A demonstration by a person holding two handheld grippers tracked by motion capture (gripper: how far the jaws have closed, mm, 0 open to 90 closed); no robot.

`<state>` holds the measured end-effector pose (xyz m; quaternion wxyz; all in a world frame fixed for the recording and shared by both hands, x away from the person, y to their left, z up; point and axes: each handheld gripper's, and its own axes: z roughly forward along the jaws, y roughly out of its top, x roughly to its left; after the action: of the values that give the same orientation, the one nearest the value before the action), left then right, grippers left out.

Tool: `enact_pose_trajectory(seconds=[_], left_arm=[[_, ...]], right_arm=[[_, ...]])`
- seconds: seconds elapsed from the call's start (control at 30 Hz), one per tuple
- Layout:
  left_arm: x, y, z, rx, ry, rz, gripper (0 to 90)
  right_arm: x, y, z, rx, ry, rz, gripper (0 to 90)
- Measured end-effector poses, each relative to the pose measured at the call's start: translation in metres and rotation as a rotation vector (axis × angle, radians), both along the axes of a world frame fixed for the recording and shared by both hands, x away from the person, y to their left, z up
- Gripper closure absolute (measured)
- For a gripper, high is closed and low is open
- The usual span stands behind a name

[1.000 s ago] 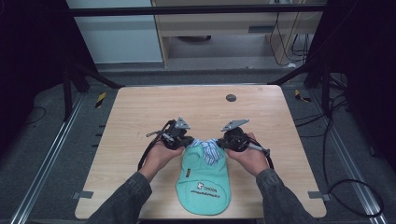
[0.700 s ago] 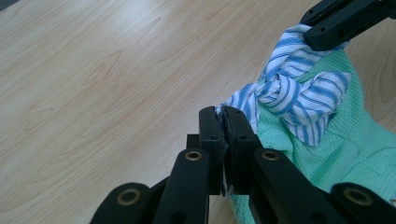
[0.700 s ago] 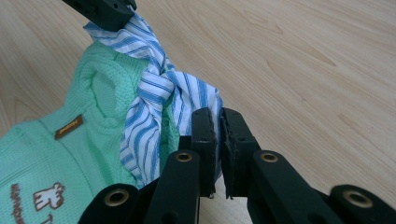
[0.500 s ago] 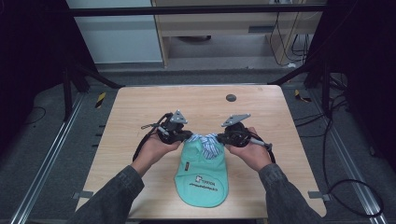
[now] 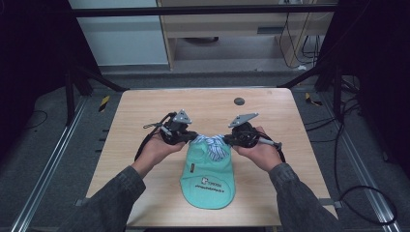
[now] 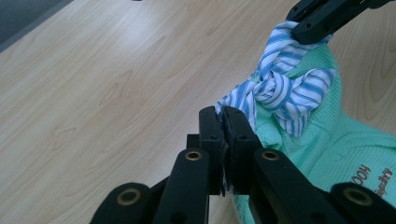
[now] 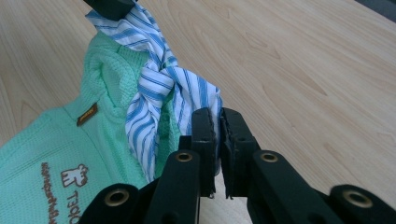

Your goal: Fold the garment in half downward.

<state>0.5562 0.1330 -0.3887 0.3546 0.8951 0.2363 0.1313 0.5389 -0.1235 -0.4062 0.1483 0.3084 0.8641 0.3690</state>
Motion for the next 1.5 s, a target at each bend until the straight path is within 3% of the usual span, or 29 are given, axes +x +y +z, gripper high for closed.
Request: enact_pose_trajectory(seconds=[0.13,0.53,0.8,1.5], left_arm=[[0.001,0.001,0.002,-0.029,0.002,0.021,86.9],[0.002,0.001,0.008,-0.034,-0.021,0.041,86.9],[0.002,-0.001,0.016,-0.016,-0.041,0.024,87.0],[0.002,0.014,0.022,-0.06,-0.059,0.067,86.8]], right_arm=[[0.0,0.0,0.007,0.002,-0.016,0.003,84.7],[-0.004,0.003,0.019,-0.001,-0.055,0.009,84.8],[-0.007,0.001,0.025,-0.009,-0.08,0.007,84.8],[-0.008,0.018,0.037,-0.058,-0.127,0.03,84.8]])
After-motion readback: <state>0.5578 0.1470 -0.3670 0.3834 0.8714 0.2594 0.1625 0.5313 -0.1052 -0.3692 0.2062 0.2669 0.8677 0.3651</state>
